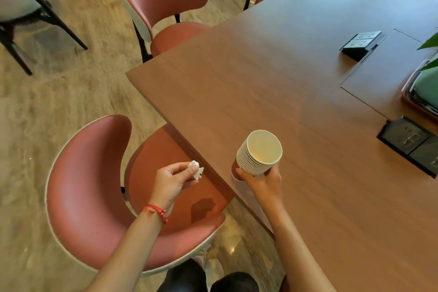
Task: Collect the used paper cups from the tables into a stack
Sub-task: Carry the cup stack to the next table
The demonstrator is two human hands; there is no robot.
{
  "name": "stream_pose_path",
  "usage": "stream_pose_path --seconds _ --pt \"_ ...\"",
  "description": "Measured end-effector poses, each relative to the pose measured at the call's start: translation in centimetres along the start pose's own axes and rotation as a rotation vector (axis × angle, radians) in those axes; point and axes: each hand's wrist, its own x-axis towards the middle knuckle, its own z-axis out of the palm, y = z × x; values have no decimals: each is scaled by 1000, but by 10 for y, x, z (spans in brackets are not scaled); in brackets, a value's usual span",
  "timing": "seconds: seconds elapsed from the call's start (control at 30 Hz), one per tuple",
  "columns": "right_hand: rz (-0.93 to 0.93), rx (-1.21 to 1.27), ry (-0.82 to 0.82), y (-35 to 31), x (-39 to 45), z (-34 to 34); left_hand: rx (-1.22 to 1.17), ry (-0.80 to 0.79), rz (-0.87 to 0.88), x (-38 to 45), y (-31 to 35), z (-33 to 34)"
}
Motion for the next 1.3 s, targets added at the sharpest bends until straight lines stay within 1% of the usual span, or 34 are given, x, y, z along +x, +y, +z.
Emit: stream_pose_path --seconds 0.2,0.3,0.43,0.63,0.77,0.83,0.93,1.1,1.3 --pt "-74 57 -243 -26 -29 17 -88 150 59 -49 -6 -39" --pt "-99 91 -357 -38 -49 38 -140 230 90 -74 -9 -66" --pt "-119 73 -528 -52 -79 76 -207 361 110 -104 -13 -113" --pt "-143 8 -782 -70 -136 157 -345 539 141 -150 -23 -200" --pt "-202 -1 -939 -86 -192 226 -428 657 166 -176 -27 -276" --pt "-200 10 -1008 -94 -221 265 -435 701 175 -187 -27 -319" --pt "-243 -23 -1072 -104 -262 327 -459 748 197 -203 -25 -389" --pt "-246 -42 -1097 -113 -309 416 -476 815 193 -213 -21 -487" --pt "-286 -94 -1124 -136 -306 496 -504 806 205 -177 7 -562"
